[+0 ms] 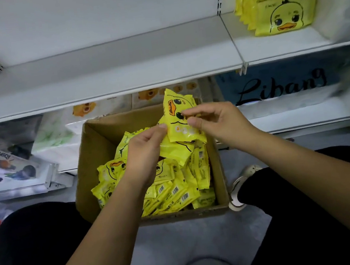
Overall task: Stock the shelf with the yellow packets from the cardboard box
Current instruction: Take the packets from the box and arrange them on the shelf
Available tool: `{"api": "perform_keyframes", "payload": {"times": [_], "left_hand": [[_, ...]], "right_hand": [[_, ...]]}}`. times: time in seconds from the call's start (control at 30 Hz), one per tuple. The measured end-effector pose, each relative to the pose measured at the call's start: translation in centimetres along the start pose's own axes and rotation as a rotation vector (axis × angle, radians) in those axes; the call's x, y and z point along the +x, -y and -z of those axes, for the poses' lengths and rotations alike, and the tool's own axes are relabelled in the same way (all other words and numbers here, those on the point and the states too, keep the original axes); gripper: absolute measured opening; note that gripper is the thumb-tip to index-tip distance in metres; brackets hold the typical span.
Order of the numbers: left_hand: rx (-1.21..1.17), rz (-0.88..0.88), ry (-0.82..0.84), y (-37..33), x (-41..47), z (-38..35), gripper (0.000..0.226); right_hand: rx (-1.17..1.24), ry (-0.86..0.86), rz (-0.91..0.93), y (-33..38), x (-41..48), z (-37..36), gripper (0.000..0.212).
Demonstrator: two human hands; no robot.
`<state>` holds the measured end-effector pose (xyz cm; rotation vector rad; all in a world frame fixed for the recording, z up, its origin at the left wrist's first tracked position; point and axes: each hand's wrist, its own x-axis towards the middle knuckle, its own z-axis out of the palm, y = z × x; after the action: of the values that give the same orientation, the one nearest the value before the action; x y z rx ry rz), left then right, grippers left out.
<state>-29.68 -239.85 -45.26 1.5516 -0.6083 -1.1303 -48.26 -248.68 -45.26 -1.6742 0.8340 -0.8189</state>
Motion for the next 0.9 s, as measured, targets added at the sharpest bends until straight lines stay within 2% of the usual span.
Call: {"api": "perform_keyframes", "payload": {"times": [0.13, 0.33, 0.43, 0.5, 0.57, 0.63, 0.77, 0.9], "left_hand": [[-0.041, 0.031, 0.046, -0.8, -0.7, -2.1, 0.030], [-0.026, 0.042, -0.028, -0.5, -0.4, -3.4, 0.033], [-0.036, 0.020, -0.007, -0.5, -0.5, -3.8, 0.034], [-0.015, -0.008, 0.002, -0.3, -0.6, -3.8, 0.045], [0.045, -0.031, 0.025, 0.0, -0.7, -3.8, 0.060], [0.116, -0.042, 0.057, 0.5, -0.9, -3.8, 0.063], [0.149, -0.015, 0.110, 0.5, -1.8, -4.6, 0.046], [0.081, 0.016, 0.098, -0.6, -2.3, -5.5, 0.034]], "right_hand": [[-0.063, -0.022, 0.010, -1.9, -0.5, 0.1, 0.032], [0.030, -0.061, 0.002, -2.6, -0.6, 0.9, 0.037], [0.081, -0.241, -0.090, -2.7, -0.3, 1.6, 0.035], [0.114, -0.362, -0.225, -3.1, 0.0, 2.4, 0.036], [0.297, -0.321, -0.398, -3.5, 0.1, 3.0, 0.044], [0.480, -0.218, -0.484, -3.6, -0.3, 3.1, 0.042], [0.527, -0.241, -0.435, -3.0, -0.6, 3.5, 0.041], [0.480, -0.090, -0.338, -2.4, -0.9, 4.6, 0.039]]}}
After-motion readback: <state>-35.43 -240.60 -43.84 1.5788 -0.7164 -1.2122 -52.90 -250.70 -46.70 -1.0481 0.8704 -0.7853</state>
